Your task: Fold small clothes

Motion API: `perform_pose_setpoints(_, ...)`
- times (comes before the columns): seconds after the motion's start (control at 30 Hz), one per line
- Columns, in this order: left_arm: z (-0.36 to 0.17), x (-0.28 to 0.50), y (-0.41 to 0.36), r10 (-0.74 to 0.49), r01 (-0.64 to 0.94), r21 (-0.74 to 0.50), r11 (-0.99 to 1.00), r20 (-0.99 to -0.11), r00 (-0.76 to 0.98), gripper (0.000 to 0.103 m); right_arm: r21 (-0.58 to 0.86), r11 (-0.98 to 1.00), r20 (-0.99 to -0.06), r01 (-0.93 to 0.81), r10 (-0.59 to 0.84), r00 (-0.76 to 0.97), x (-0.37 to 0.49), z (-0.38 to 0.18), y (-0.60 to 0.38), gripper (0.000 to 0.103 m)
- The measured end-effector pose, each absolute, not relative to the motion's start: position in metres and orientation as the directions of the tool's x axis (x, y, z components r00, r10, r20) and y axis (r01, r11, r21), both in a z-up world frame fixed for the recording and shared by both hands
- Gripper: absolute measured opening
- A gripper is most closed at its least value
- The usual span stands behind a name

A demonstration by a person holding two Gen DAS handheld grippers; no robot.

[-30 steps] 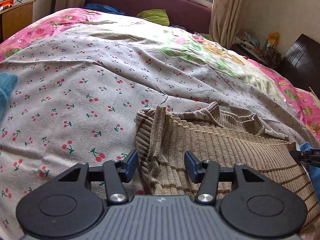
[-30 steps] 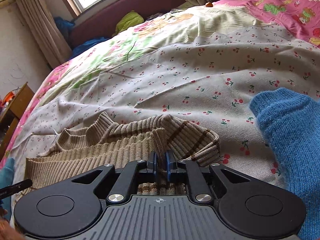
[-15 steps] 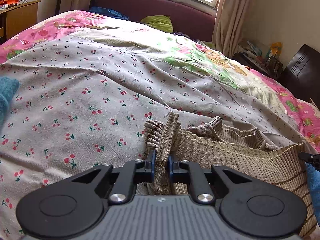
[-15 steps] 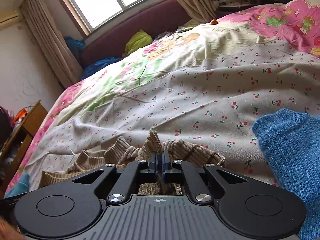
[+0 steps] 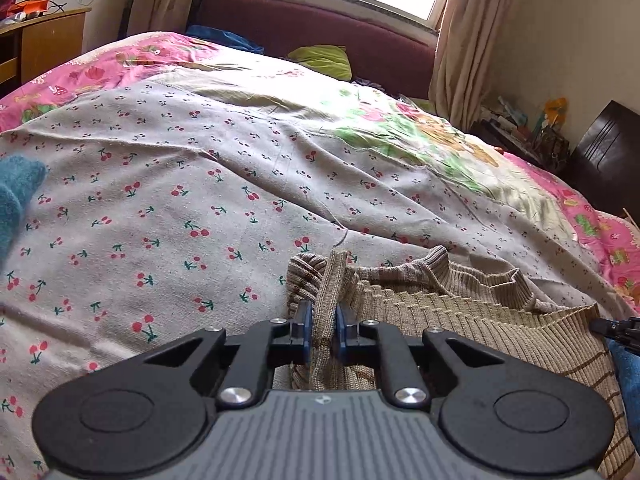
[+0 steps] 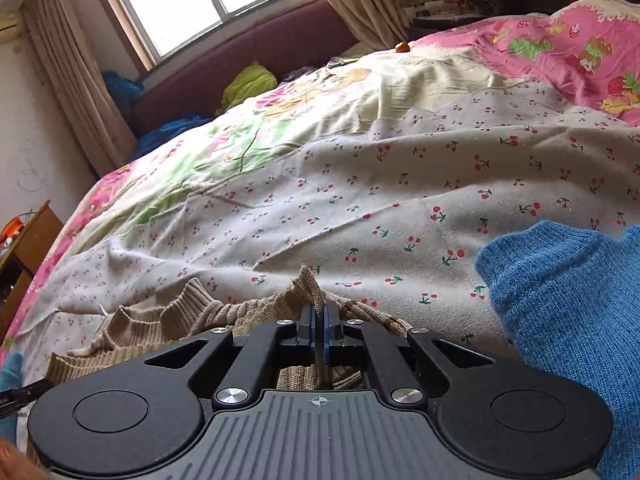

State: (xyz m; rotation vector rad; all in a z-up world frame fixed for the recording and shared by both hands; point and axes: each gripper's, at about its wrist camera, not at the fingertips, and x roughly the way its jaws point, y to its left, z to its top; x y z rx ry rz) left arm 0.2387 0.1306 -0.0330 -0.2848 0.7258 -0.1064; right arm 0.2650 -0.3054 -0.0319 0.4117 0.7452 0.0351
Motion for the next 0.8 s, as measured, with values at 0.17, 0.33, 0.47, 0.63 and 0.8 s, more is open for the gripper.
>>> perform_pose_setpoints(0.17, -0.047, 0.238, 0.129, -0.168, -0.009, -0.25, 0.968, -0.676, 0.717, 0.026, 0.363, 0.921, -0.697, 0.141, 0.168, 0.697, 0.262, -0.053, -0.308, 0.004)
perform_pose_setpoints(0.33, -0.037, 0.231, 0.126, -0.165, 0.012, -0.227, 0.974, -0.673, 0.721, 0.026, 0.366, 0.923, -0.69, 0.122, 0.181, 0.701, 0.259, -0.05, -0.308, 0.007)
perform_pose_setpoints(0.47, -0.031, 0.227, 0.124, -0.149, 0.005, -0.214, 0.977, -0.664, 0.733, 0.027, 0.388, 0.914, -0.677, 0.118, 0.196, 0.709, 0.255, -0.048, -0.31, 0.01)
perform_pose_setpoints(0.63, -0.03, 0.222, 0.131, -0.124, -0.036, -0.221, 0.975, -0.668, 0.734, 0.032, 0.326, 0.939, -0.686, 0.108, 0.156, 0.711, 0.25, -0.047, -0.308, 0.01)
perform_pose_setpoints(0.8, -0.019, 0.205, 0.124, -0.096, -0.024, -0.177, 0.984, -0.639, 0.763, 0.036, 0.367, 0.922, -0.654, 0.125, 0.16, 0.74, 0.24, -0.036, -0.319, 0.01)
